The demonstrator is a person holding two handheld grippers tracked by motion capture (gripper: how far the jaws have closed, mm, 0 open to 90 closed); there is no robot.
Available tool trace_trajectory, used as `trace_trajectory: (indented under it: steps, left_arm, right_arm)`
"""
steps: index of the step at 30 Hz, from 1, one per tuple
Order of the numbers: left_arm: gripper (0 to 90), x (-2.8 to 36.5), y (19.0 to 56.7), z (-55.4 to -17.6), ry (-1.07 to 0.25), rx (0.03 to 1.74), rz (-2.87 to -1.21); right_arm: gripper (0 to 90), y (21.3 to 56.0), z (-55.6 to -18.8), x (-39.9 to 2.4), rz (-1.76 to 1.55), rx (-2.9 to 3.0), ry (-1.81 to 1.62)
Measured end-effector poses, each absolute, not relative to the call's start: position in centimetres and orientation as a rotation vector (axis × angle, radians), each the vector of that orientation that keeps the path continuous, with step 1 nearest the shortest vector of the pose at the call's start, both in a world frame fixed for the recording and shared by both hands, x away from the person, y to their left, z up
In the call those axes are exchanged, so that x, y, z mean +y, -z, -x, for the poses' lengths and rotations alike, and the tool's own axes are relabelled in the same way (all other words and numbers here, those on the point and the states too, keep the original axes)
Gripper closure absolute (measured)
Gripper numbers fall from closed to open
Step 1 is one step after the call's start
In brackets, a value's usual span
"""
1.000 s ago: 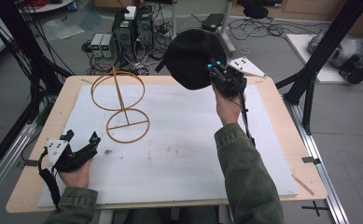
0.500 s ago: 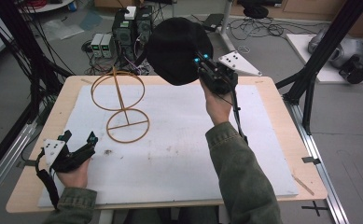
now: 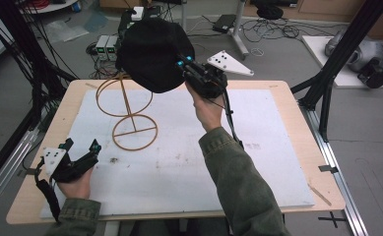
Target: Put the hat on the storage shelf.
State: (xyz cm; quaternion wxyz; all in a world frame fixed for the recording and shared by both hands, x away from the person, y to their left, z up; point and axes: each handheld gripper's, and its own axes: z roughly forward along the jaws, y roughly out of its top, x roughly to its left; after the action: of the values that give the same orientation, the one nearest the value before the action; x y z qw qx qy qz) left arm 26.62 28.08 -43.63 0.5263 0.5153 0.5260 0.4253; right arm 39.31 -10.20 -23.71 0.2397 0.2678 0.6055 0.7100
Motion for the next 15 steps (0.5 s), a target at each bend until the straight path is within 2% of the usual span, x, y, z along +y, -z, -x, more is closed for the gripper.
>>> trace_trajectory:
  steps: [15]
  left_arm:
    - [14.1,28.8,43.6,-26.2,-1.025,1.276,-1.216]
  right_arm:
    - [88.2,24.2,-39.8,-5.5,-0.684,1.717,-2.069]
